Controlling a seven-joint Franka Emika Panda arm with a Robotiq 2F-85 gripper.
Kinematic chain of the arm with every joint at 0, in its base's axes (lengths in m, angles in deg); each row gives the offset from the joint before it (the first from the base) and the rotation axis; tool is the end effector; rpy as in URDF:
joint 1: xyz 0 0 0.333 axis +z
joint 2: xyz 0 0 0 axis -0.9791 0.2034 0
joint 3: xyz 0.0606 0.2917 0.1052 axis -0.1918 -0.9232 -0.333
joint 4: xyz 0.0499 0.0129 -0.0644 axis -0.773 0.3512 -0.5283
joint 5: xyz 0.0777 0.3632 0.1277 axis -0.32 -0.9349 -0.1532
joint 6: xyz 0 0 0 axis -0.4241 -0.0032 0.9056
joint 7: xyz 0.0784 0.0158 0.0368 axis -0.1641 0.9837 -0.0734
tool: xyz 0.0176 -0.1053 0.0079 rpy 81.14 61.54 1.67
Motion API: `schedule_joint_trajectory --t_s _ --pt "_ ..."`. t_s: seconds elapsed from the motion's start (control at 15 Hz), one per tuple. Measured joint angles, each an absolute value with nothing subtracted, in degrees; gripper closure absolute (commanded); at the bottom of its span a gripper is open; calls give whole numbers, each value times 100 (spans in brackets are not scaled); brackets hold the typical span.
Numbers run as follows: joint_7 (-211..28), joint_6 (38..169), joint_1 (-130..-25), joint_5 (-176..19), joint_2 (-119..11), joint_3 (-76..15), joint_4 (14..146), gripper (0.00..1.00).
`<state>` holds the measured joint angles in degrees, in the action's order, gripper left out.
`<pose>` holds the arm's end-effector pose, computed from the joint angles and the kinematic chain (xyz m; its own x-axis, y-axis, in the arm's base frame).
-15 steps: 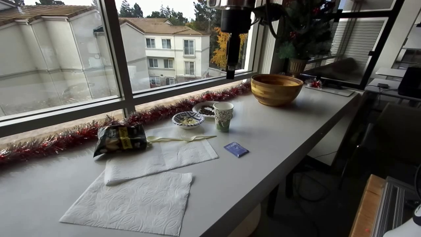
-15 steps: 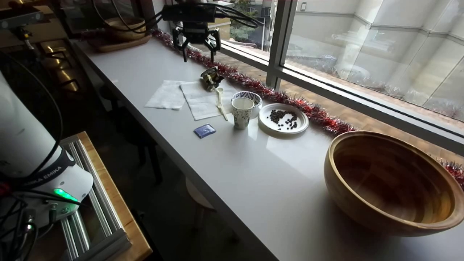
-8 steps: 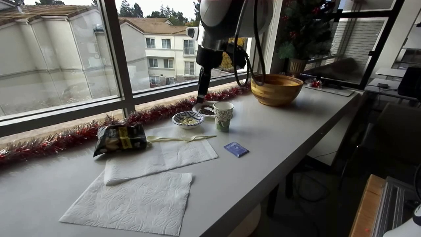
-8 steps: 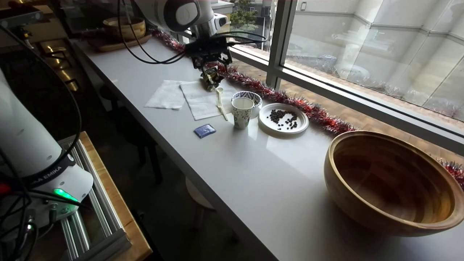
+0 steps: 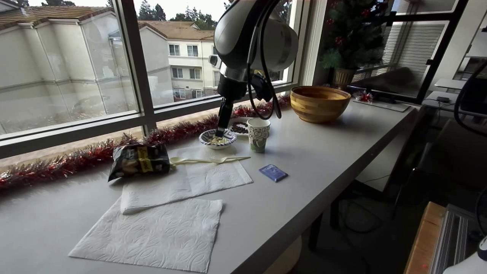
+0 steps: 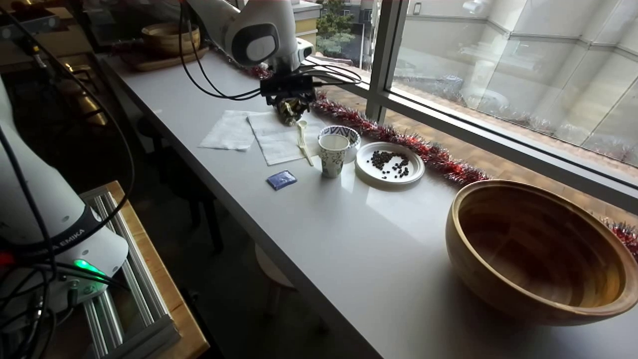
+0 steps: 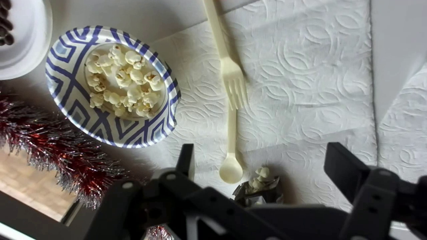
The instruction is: Use the spoon to put some of the contents of the black packet into the white plate with blue markings
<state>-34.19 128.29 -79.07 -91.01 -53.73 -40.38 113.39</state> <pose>0.5803 0.0472 0.2778 0.6204 0.7356 0.2722 0.7324 -0.6675 0.1345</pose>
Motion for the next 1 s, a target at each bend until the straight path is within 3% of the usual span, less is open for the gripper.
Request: schedule_joint_trajectory --t_s 1.0 --pt "-3393 12952 -8156 -9001 -4697 -4376 10794 0"
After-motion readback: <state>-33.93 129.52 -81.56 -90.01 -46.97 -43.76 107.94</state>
